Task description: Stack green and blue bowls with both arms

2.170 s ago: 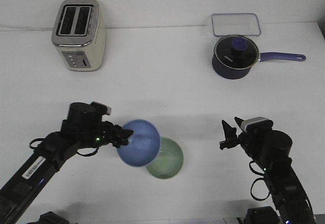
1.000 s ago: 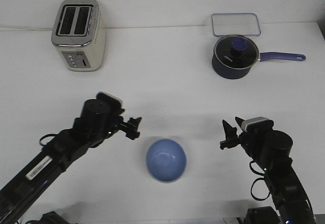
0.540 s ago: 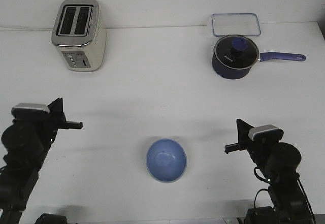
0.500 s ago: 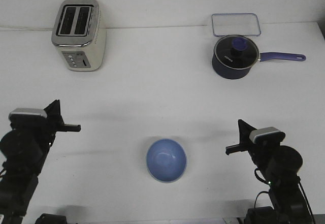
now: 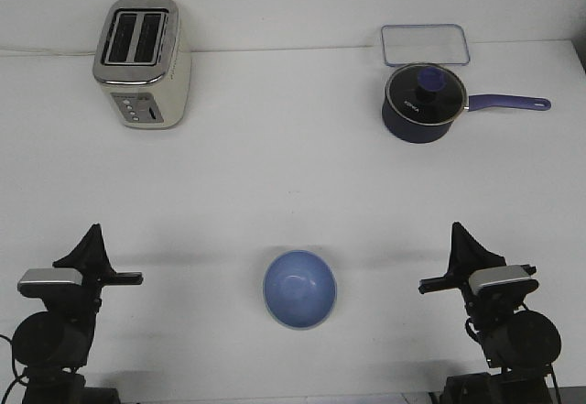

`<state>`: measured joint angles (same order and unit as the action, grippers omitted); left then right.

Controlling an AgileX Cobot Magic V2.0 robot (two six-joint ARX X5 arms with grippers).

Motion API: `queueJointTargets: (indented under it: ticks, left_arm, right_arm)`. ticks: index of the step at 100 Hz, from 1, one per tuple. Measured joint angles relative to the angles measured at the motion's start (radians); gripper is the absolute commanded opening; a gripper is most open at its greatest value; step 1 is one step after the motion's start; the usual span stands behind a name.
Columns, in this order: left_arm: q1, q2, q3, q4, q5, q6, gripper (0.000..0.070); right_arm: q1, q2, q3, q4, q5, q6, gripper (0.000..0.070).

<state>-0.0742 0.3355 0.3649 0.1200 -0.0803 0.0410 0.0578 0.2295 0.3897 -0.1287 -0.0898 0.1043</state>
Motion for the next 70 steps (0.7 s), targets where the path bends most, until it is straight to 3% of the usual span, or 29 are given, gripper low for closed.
queueJointTargets:
  ticks: [70]
  left_arm:
    - [0.010,-0.063,-0.018,0.004,0.005,0.016,0.0015]
  right_arm:
    - [0.000,0.000,0.000,0.011,0.000,0.000,0.0000]
